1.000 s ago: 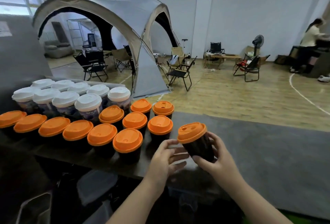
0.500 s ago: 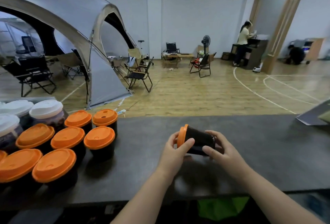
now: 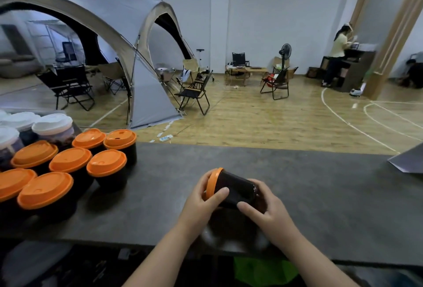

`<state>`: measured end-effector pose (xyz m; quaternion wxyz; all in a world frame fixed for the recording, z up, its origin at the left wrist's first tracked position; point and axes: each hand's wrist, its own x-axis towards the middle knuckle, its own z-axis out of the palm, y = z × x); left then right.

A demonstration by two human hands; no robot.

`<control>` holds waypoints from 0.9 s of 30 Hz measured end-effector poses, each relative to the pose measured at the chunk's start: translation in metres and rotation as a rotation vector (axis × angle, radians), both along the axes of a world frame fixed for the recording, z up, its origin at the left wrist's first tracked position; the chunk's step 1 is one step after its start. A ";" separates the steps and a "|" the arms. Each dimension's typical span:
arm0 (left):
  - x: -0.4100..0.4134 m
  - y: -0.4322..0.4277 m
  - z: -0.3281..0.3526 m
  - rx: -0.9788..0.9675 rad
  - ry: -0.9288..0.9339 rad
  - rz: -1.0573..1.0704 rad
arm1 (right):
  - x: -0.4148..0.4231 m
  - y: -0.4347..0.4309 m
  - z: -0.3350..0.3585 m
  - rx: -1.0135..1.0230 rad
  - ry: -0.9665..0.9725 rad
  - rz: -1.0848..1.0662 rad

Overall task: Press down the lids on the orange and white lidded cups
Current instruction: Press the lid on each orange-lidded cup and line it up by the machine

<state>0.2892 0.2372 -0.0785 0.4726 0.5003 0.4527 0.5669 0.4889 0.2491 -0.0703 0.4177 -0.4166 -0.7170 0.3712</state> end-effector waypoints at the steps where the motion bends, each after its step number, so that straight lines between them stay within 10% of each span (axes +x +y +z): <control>1: 0.000 0.000 0.000 -0.004 -0.010 -0.007 | 0.001 0.000 0.000 0.001 0.009 0.005; 27: 0.007 -0.004 0.007 0.012 0.100 0.099 | 0.004 0.004 -0.004 0.019 0.004 0.048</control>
